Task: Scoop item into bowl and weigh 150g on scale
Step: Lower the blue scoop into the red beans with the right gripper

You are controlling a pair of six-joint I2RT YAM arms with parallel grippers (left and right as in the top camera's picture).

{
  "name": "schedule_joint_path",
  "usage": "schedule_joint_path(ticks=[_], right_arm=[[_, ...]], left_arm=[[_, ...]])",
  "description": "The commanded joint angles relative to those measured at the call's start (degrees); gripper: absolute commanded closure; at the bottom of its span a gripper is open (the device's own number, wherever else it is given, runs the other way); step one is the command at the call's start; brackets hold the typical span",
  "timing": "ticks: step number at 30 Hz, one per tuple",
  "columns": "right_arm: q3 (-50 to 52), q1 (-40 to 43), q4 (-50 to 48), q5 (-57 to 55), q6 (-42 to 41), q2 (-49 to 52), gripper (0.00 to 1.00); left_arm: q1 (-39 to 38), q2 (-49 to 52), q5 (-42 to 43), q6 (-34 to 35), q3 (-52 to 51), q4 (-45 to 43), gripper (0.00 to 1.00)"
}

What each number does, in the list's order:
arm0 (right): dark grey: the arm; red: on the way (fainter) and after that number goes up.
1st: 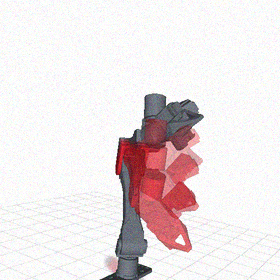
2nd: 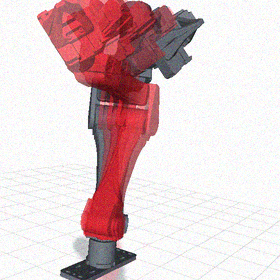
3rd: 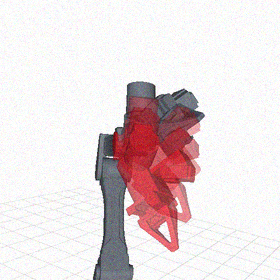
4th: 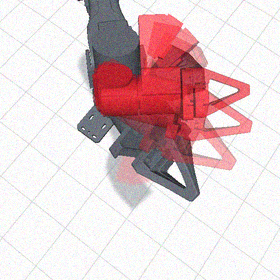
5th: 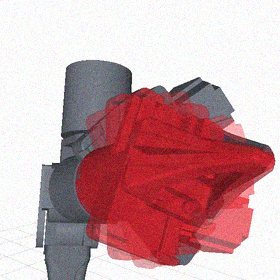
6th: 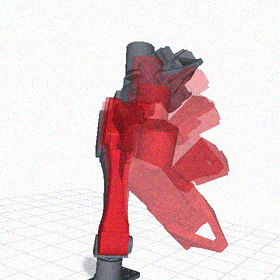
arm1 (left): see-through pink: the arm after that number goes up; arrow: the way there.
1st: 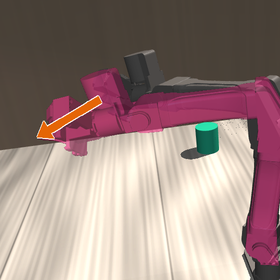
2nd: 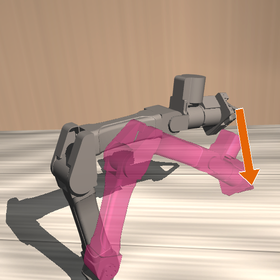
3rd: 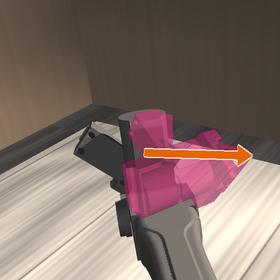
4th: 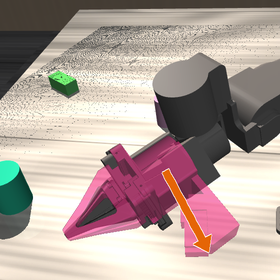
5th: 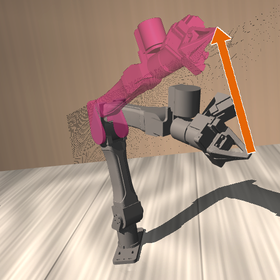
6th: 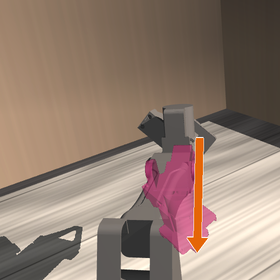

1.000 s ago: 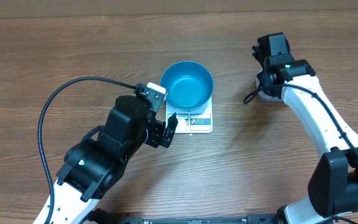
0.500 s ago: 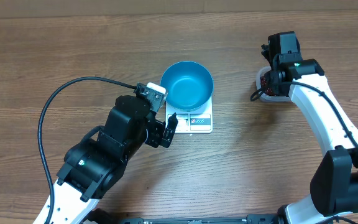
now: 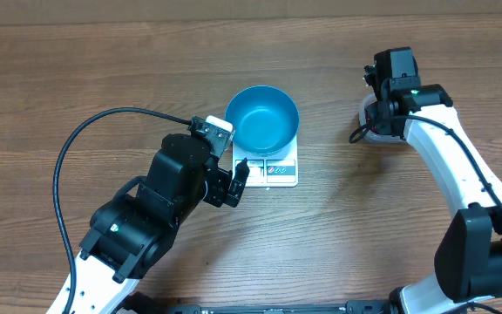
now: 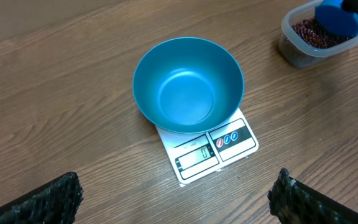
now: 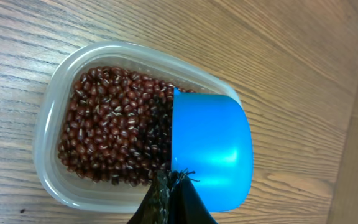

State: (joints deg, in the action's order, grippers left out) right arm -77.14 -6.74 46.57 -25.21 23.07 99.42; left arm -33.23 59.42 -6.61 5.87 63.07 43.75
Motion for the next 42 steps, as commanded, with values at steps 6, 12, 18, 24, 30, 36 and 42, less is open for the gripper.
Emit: schedule_joint_path(ticks=[6,12,18,24,30,36,42], right_arm=[[0.33,0.07,0.68,4.96,-2.80,2.51,0.96],[0.33,0.07,2.01,6.16,-3.85,2.51,0.96],[0.31,0.11,2.01,13.03,-5.33,2.49,0.96],[0.31,0.13,1.53,17.62,-6.43,2.49,0.96],[0.31,0.39,1.55,17.90,-6.88,2.49,0.96],[0.31,3.54,1.51,24.24,-7.04,2.49,0.96],[0.31,8.81,1.53,34.25,-8.09,2.49,0.96]], left_arm=[[0.26,-0.17,0.52,0.57,0.24,-0.20,0.00],[0.26,-0.17,0.52,0.57,0.24,-0.20,0.00],[0.26,-0.17,0.52,0.57,0.24,-0.20,0.00],[0.26,-0.17,0.52,0.57,0.24,-0.20,0.00],[0.26,-0.17,0.52,0.57,0.24,-0.20,0.00],[0.26,-0.17,0.50,0.57,0.24,-0.20,0.00],[0.26,-0.17,0.52,0.57,0.24,-0.20,0.01]])
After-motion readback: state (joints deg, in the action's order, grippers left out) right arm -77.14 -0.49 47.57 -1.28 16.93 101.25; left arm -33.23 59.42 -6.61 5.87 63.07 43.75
